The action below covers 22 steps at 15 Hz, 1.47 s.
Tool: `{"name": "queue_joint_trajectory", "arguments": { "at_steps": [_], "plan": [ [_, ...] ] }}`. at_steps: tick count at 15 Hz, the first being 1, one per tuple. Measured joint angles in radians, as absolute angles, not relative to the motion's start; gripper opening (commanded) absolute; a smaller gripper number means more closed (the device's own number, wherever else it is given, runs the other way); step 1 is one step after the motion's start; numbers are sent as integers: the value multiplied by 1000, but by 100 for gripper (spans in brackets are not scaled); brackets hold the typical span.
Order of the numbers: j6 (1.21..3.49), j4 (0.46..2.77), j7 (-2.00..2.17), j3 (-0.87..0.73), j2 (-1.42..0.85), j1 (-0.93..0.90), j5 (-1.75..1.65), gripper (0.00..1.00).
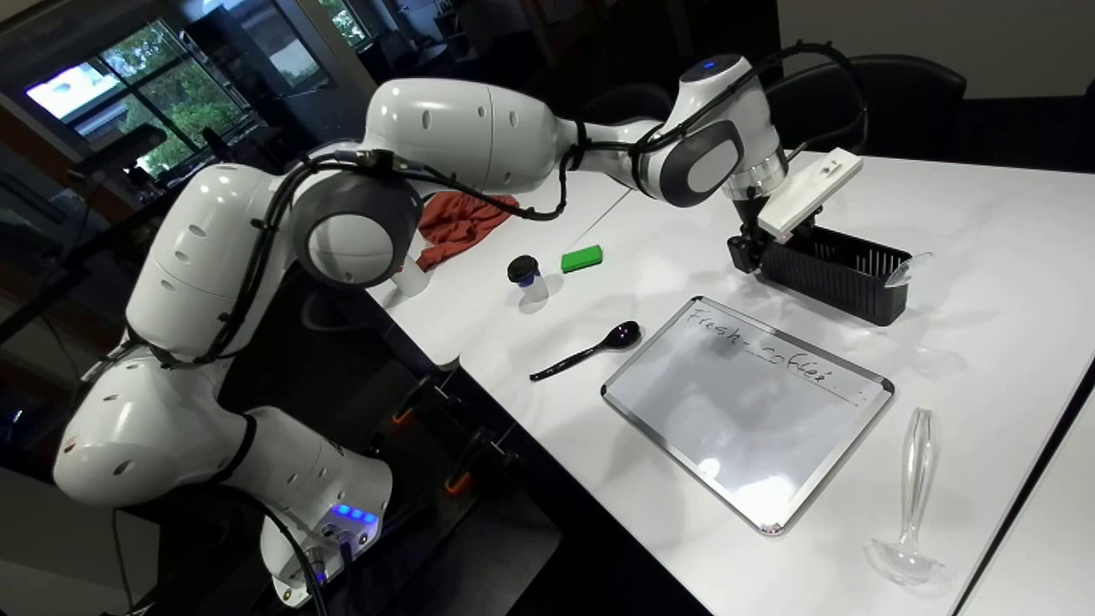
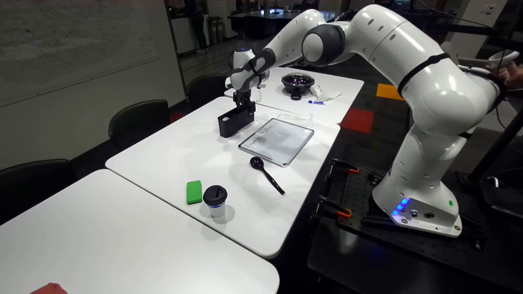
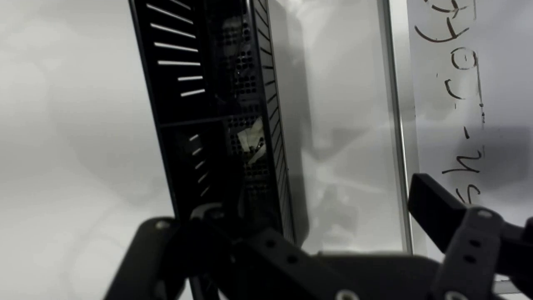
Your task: Move the cutlery box to the left
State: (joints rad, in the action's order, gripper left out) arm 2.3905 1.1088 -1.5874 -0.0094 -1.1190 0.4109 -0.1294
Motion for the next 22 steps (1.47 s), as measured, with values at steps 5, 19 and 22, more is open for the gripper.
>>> {"name": "queue_joint_trajectory", "arguments": {
  "at_steps": [5,19,22],
  "plan": [
    [2320,985,-1587,-7,-1201,413,-129,71],
    [2229,796,-1587,-7,-1308,413,-124,1],
    [2214,781,-1587,-7,-1315,412,-124,1]
  ]
}}
